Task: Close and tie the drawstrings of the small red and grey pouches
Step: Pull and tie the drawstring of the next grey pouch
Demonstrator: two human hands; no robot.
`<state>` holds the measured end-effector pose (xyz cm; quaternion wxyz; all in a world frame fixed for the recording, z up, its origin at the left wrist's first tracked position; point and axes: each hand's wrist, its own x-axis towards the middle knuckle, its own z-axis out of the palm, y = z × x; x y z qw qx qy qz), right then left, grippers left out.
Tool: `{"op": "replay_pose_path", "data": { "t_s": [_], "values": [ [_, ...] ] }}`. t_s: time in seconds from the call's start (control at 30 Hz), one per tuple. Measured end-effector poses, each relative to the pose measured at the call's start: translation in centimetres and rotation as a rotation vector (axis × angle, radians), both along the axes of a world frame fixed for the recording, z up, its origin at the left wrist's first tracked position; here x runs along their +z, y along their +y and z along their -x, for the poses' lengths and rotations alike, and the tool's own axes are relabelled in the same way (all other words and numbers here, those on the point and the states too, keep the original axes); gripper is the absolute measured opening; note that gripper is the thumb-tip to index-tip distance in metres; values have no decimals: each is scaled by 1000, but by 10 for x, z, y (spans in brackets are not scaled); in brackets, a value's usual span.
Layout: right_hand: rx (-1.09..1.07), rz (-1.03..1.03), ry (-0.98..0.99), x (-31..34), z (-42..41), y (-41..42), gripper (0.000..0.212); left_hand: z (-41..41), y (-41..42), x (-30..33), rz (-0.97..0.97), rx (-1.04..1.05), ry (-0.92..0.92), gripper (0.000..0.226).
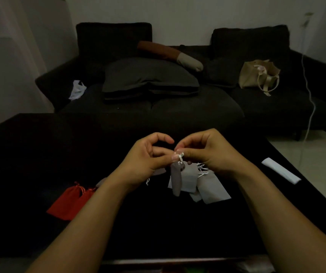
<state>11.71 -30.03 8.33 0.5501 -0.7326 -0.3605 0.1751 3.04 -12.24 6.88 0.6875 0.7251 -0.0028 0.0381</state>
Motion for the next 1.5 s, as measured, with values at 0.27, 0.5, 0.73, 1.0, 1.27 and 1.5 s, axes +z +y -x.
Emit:
{"op": "replay_pose_path", "data": {
  "t_s": [0.27, 0.5, 0.73, 1.0, 1.27, 1.5],
  "values": [
    [-106, -31, 121, -9, -2, 7, 8, -4, -5, -3, -82, 188, -61, 19],
    [-130, -61, 272, -11, -2, 12, 10, -7, -13, -9, -223, 357, -128, 11],
    [-155, 2, 286, -13, -5, 15, 8, -8, -17, -11, -232, 347, -99, 11],
    [-40, 42, 250, -12, -1, 14, 28, -5, -13, -5, -40, 336, -133, 15],
    [-69, -40, 504, -8, 3, 20, 37, -2, -9, -7, -137, 355, -204, 18],
    [-116, -96, 655, -5, 5, 26, 20, -1, -12, -5, -201, 364, -289, 14]
  ]
}}
